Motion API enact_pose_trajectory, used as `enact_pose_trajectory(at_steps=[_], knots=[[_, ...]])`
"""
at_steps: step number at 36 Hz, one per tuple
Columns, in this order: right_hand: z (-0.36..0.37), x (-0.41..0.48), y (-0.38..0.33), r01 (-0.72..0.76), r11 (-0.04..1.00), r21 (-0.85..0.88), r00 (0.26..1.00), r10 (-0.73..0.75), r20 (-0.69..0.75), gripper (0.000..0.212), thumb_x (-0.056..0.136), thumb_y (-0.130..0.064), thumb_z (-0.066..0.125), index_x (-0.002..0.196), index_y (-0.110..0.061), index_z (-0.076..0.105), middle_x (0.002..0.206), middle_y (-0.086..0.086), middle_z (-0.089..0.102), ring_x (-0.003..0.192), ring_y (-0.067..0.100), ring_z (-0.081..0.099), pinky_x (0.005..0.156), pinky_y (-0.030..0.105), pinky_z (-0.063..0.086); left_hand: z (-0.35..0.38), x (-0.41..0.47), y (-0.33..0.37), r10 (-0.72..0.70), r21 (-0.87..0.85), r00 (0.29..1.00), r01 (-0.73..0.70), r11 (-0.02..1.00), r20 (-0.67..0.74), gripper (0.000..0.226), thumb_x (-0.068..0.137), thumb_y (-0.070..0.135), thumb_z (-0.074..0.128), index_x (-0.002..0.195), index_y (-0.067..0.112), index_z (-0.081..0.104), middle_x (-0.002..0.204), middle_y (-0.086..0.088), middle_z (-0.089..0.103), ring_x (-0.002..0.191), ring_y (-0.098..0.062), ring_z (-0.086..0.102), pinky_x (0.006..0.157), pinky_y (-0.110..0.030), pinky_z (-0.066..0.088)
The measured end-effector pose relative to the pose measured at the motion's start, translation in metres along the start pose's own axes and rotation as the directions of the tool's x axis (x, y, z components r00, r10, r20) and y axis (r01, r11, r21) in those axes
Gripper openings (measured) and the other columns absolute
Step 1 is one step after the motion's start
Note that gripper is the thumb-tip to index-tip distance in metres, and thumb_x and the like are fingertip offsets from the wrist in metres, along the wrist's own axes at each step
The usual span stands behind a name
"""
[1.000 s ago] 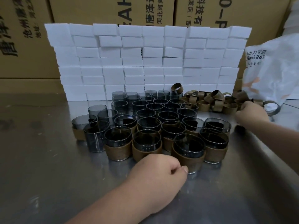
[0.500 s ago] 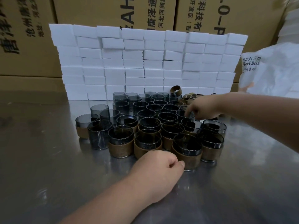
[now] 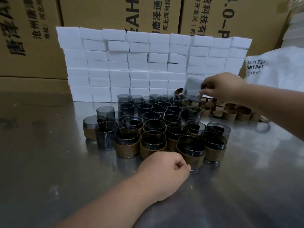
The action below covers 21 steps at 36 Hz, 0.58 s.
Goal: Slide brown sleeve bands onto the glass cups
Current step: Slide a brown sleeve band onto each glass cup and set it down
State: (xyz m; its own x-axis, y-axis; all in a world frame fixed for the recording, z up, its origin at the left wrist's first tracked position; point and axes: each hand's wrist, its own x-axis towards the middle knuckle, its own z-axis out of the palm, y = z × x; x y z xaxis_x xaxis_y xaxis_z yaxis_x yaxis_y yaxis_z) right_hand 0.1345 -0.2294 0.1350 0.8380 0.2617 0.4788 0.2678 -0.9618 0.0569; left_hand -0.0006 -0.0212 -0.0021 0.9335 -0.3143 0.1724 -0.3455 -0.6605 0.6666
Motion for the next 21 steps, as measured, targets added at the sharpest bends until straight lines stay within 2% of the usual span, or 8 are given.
enact_pose_trajectory(at_steps=[2,4,8,10,11,14,17,21], knots=[[-0.012,-0.019,-0.012,-0.017,0.961,0.275,0.988,0.058,-0.142,0.016,0.09,-0.037,0.057,0.095,-0.024,0.065,0.075,-0.006,0.06,0.064,0.017,0.057,0.05,0.024,0.042,0.0,-0.001,0.0,0.028,0.003,1.0,-0.028,1.0,-0.003,0.016,0.084,0.046,0.052,0.077,0.034,0.061,0.063,0.018,0.055,0.06,0.0,0.05,0.054,-0.018,0.037],[-0.021,-0.042,-0.032,-0.01,0.829,0.559,0.964,0.156,-0.214,0.011,0.09,-0.034,0.058,0.082,-0.028,0.063,0.069,-0.002,0.062,0.055,0.015,0.059,0.042,0.025,0.047,0.0,-0.001,0.001,0.057,0.008,0.998,-0.057,0.998,-0.008,0.012,0.084,0.045,0.052,0.085,0.037,0.06,0.072,0.023,0.054,0.064,0.002,0.049,0.057,-0.016,0.035],[-0.029,-0.093,-0.08,0.038,0.334,0.942,0.939,0.31,-0.148,0.019,0.089,-0.029,0.059,0.072,-0.024,0.065,0.066,-0.006,0.065,0.048,0.005,0.058,0.039,0.022,0.047,0.001,0.002,-0.002,0.095,0.058,0.995,-0.096,0.994,0.014,0.042,0.088,0.045,0.049,0.129,0.037,0.048,0.118,0.026,0.048,0.099,0.0,0.049,0.084,-0.02,0.039],[-0.025,-0.113,-0.098,0.051,0.186,0.981,0.934,0.338,-0.113,0.019,0.085,-0.034,0.059,0.071,-0.026,0.068,0.068,-0.007,0.068,0.052,0.005,0.059,0.042,0.024,0.047,0.002,0.002,-0.004,0.108,0.051,0.994,-0.109,0.993,0.018,0.05,0.089,0.044,0.049,0.137,0.036,0.039,0.133,0.025,0.043,0.115,0.0,0.045,0.098,-0.024,0.038],[-0.021,-0.121,-0.106,0.049,0.132,0.99,0.933,0.347,-0.092,0.018,0.081,-0.037,0.058,0.071,-0.027,0.069,0.071,-0.005,0.069,0.057,0.007,0.061,0.048,0.025,0.048,0.002,0.002,-0.004,0.113,0.024,0.994,-0.113,0.993,0.006,0.049,0.088,0.043,0.05,0.136,0.037,0.041,0.129,0.027,0.047,0.109,0.006,0.047,0.096,-0.02,0.039],[-0.007,-0.133,-0.12,0.03,-0.04,0.999,0.955,0.297,-0.016,0.02,0.077,-0.036,0.055,0.07,-0.029,0.072,0.07,0.0,0.07,0.069,0.018,0.062,0.063,0.032,0.043,0.004,0.002,-0.003,0.131,-0.134,0.98,-0.151,0.979,-0.147,0.026,0.085,0.038,0.053,0.111,0.039,0.057,0.082,0.03,0.059,0.069,0.009,0.052,0.066,-0.01,0.041],[0.004,-0.137,-0.121,-0.028,-0.22,0.975,0.981,0.182,0.069,0.019,0.077,-0.03,0.056,0.07,-0.021,0.072,0.063,0.002,0.067,0.06,0.013,0.06,0.046,0.018,0.041,0.002,0.002,-0.005,0.101,-0.279,0.917,-0.221,0.934,-0.386,0.014,0.075,0.036,0.052,0.086,0.032,0.046,0.073,0.016,0.058,0.062,-0.004,0.051,0.063,-0.032,0.047],[0.018,-0.139,-0.116,-0.195,-0.496,0.846,0.969,0.034,0.243,0.027,0.067,-0.032,0.061,0.078,-0.008,0.066,0.06,0.008,0.061,0.047,0.019,0.046,0.034,0.016,0.036,-0.003,-0.005,0.006,0.181,-0.365,0.847,-0.395,0.843,-0.5,0.04,0.069,0.041,0.054,0.105,0.038,0.036,0.095,0.013,0.055,0.06,-0.005,0.05,0.06,-0.024,0.043]])
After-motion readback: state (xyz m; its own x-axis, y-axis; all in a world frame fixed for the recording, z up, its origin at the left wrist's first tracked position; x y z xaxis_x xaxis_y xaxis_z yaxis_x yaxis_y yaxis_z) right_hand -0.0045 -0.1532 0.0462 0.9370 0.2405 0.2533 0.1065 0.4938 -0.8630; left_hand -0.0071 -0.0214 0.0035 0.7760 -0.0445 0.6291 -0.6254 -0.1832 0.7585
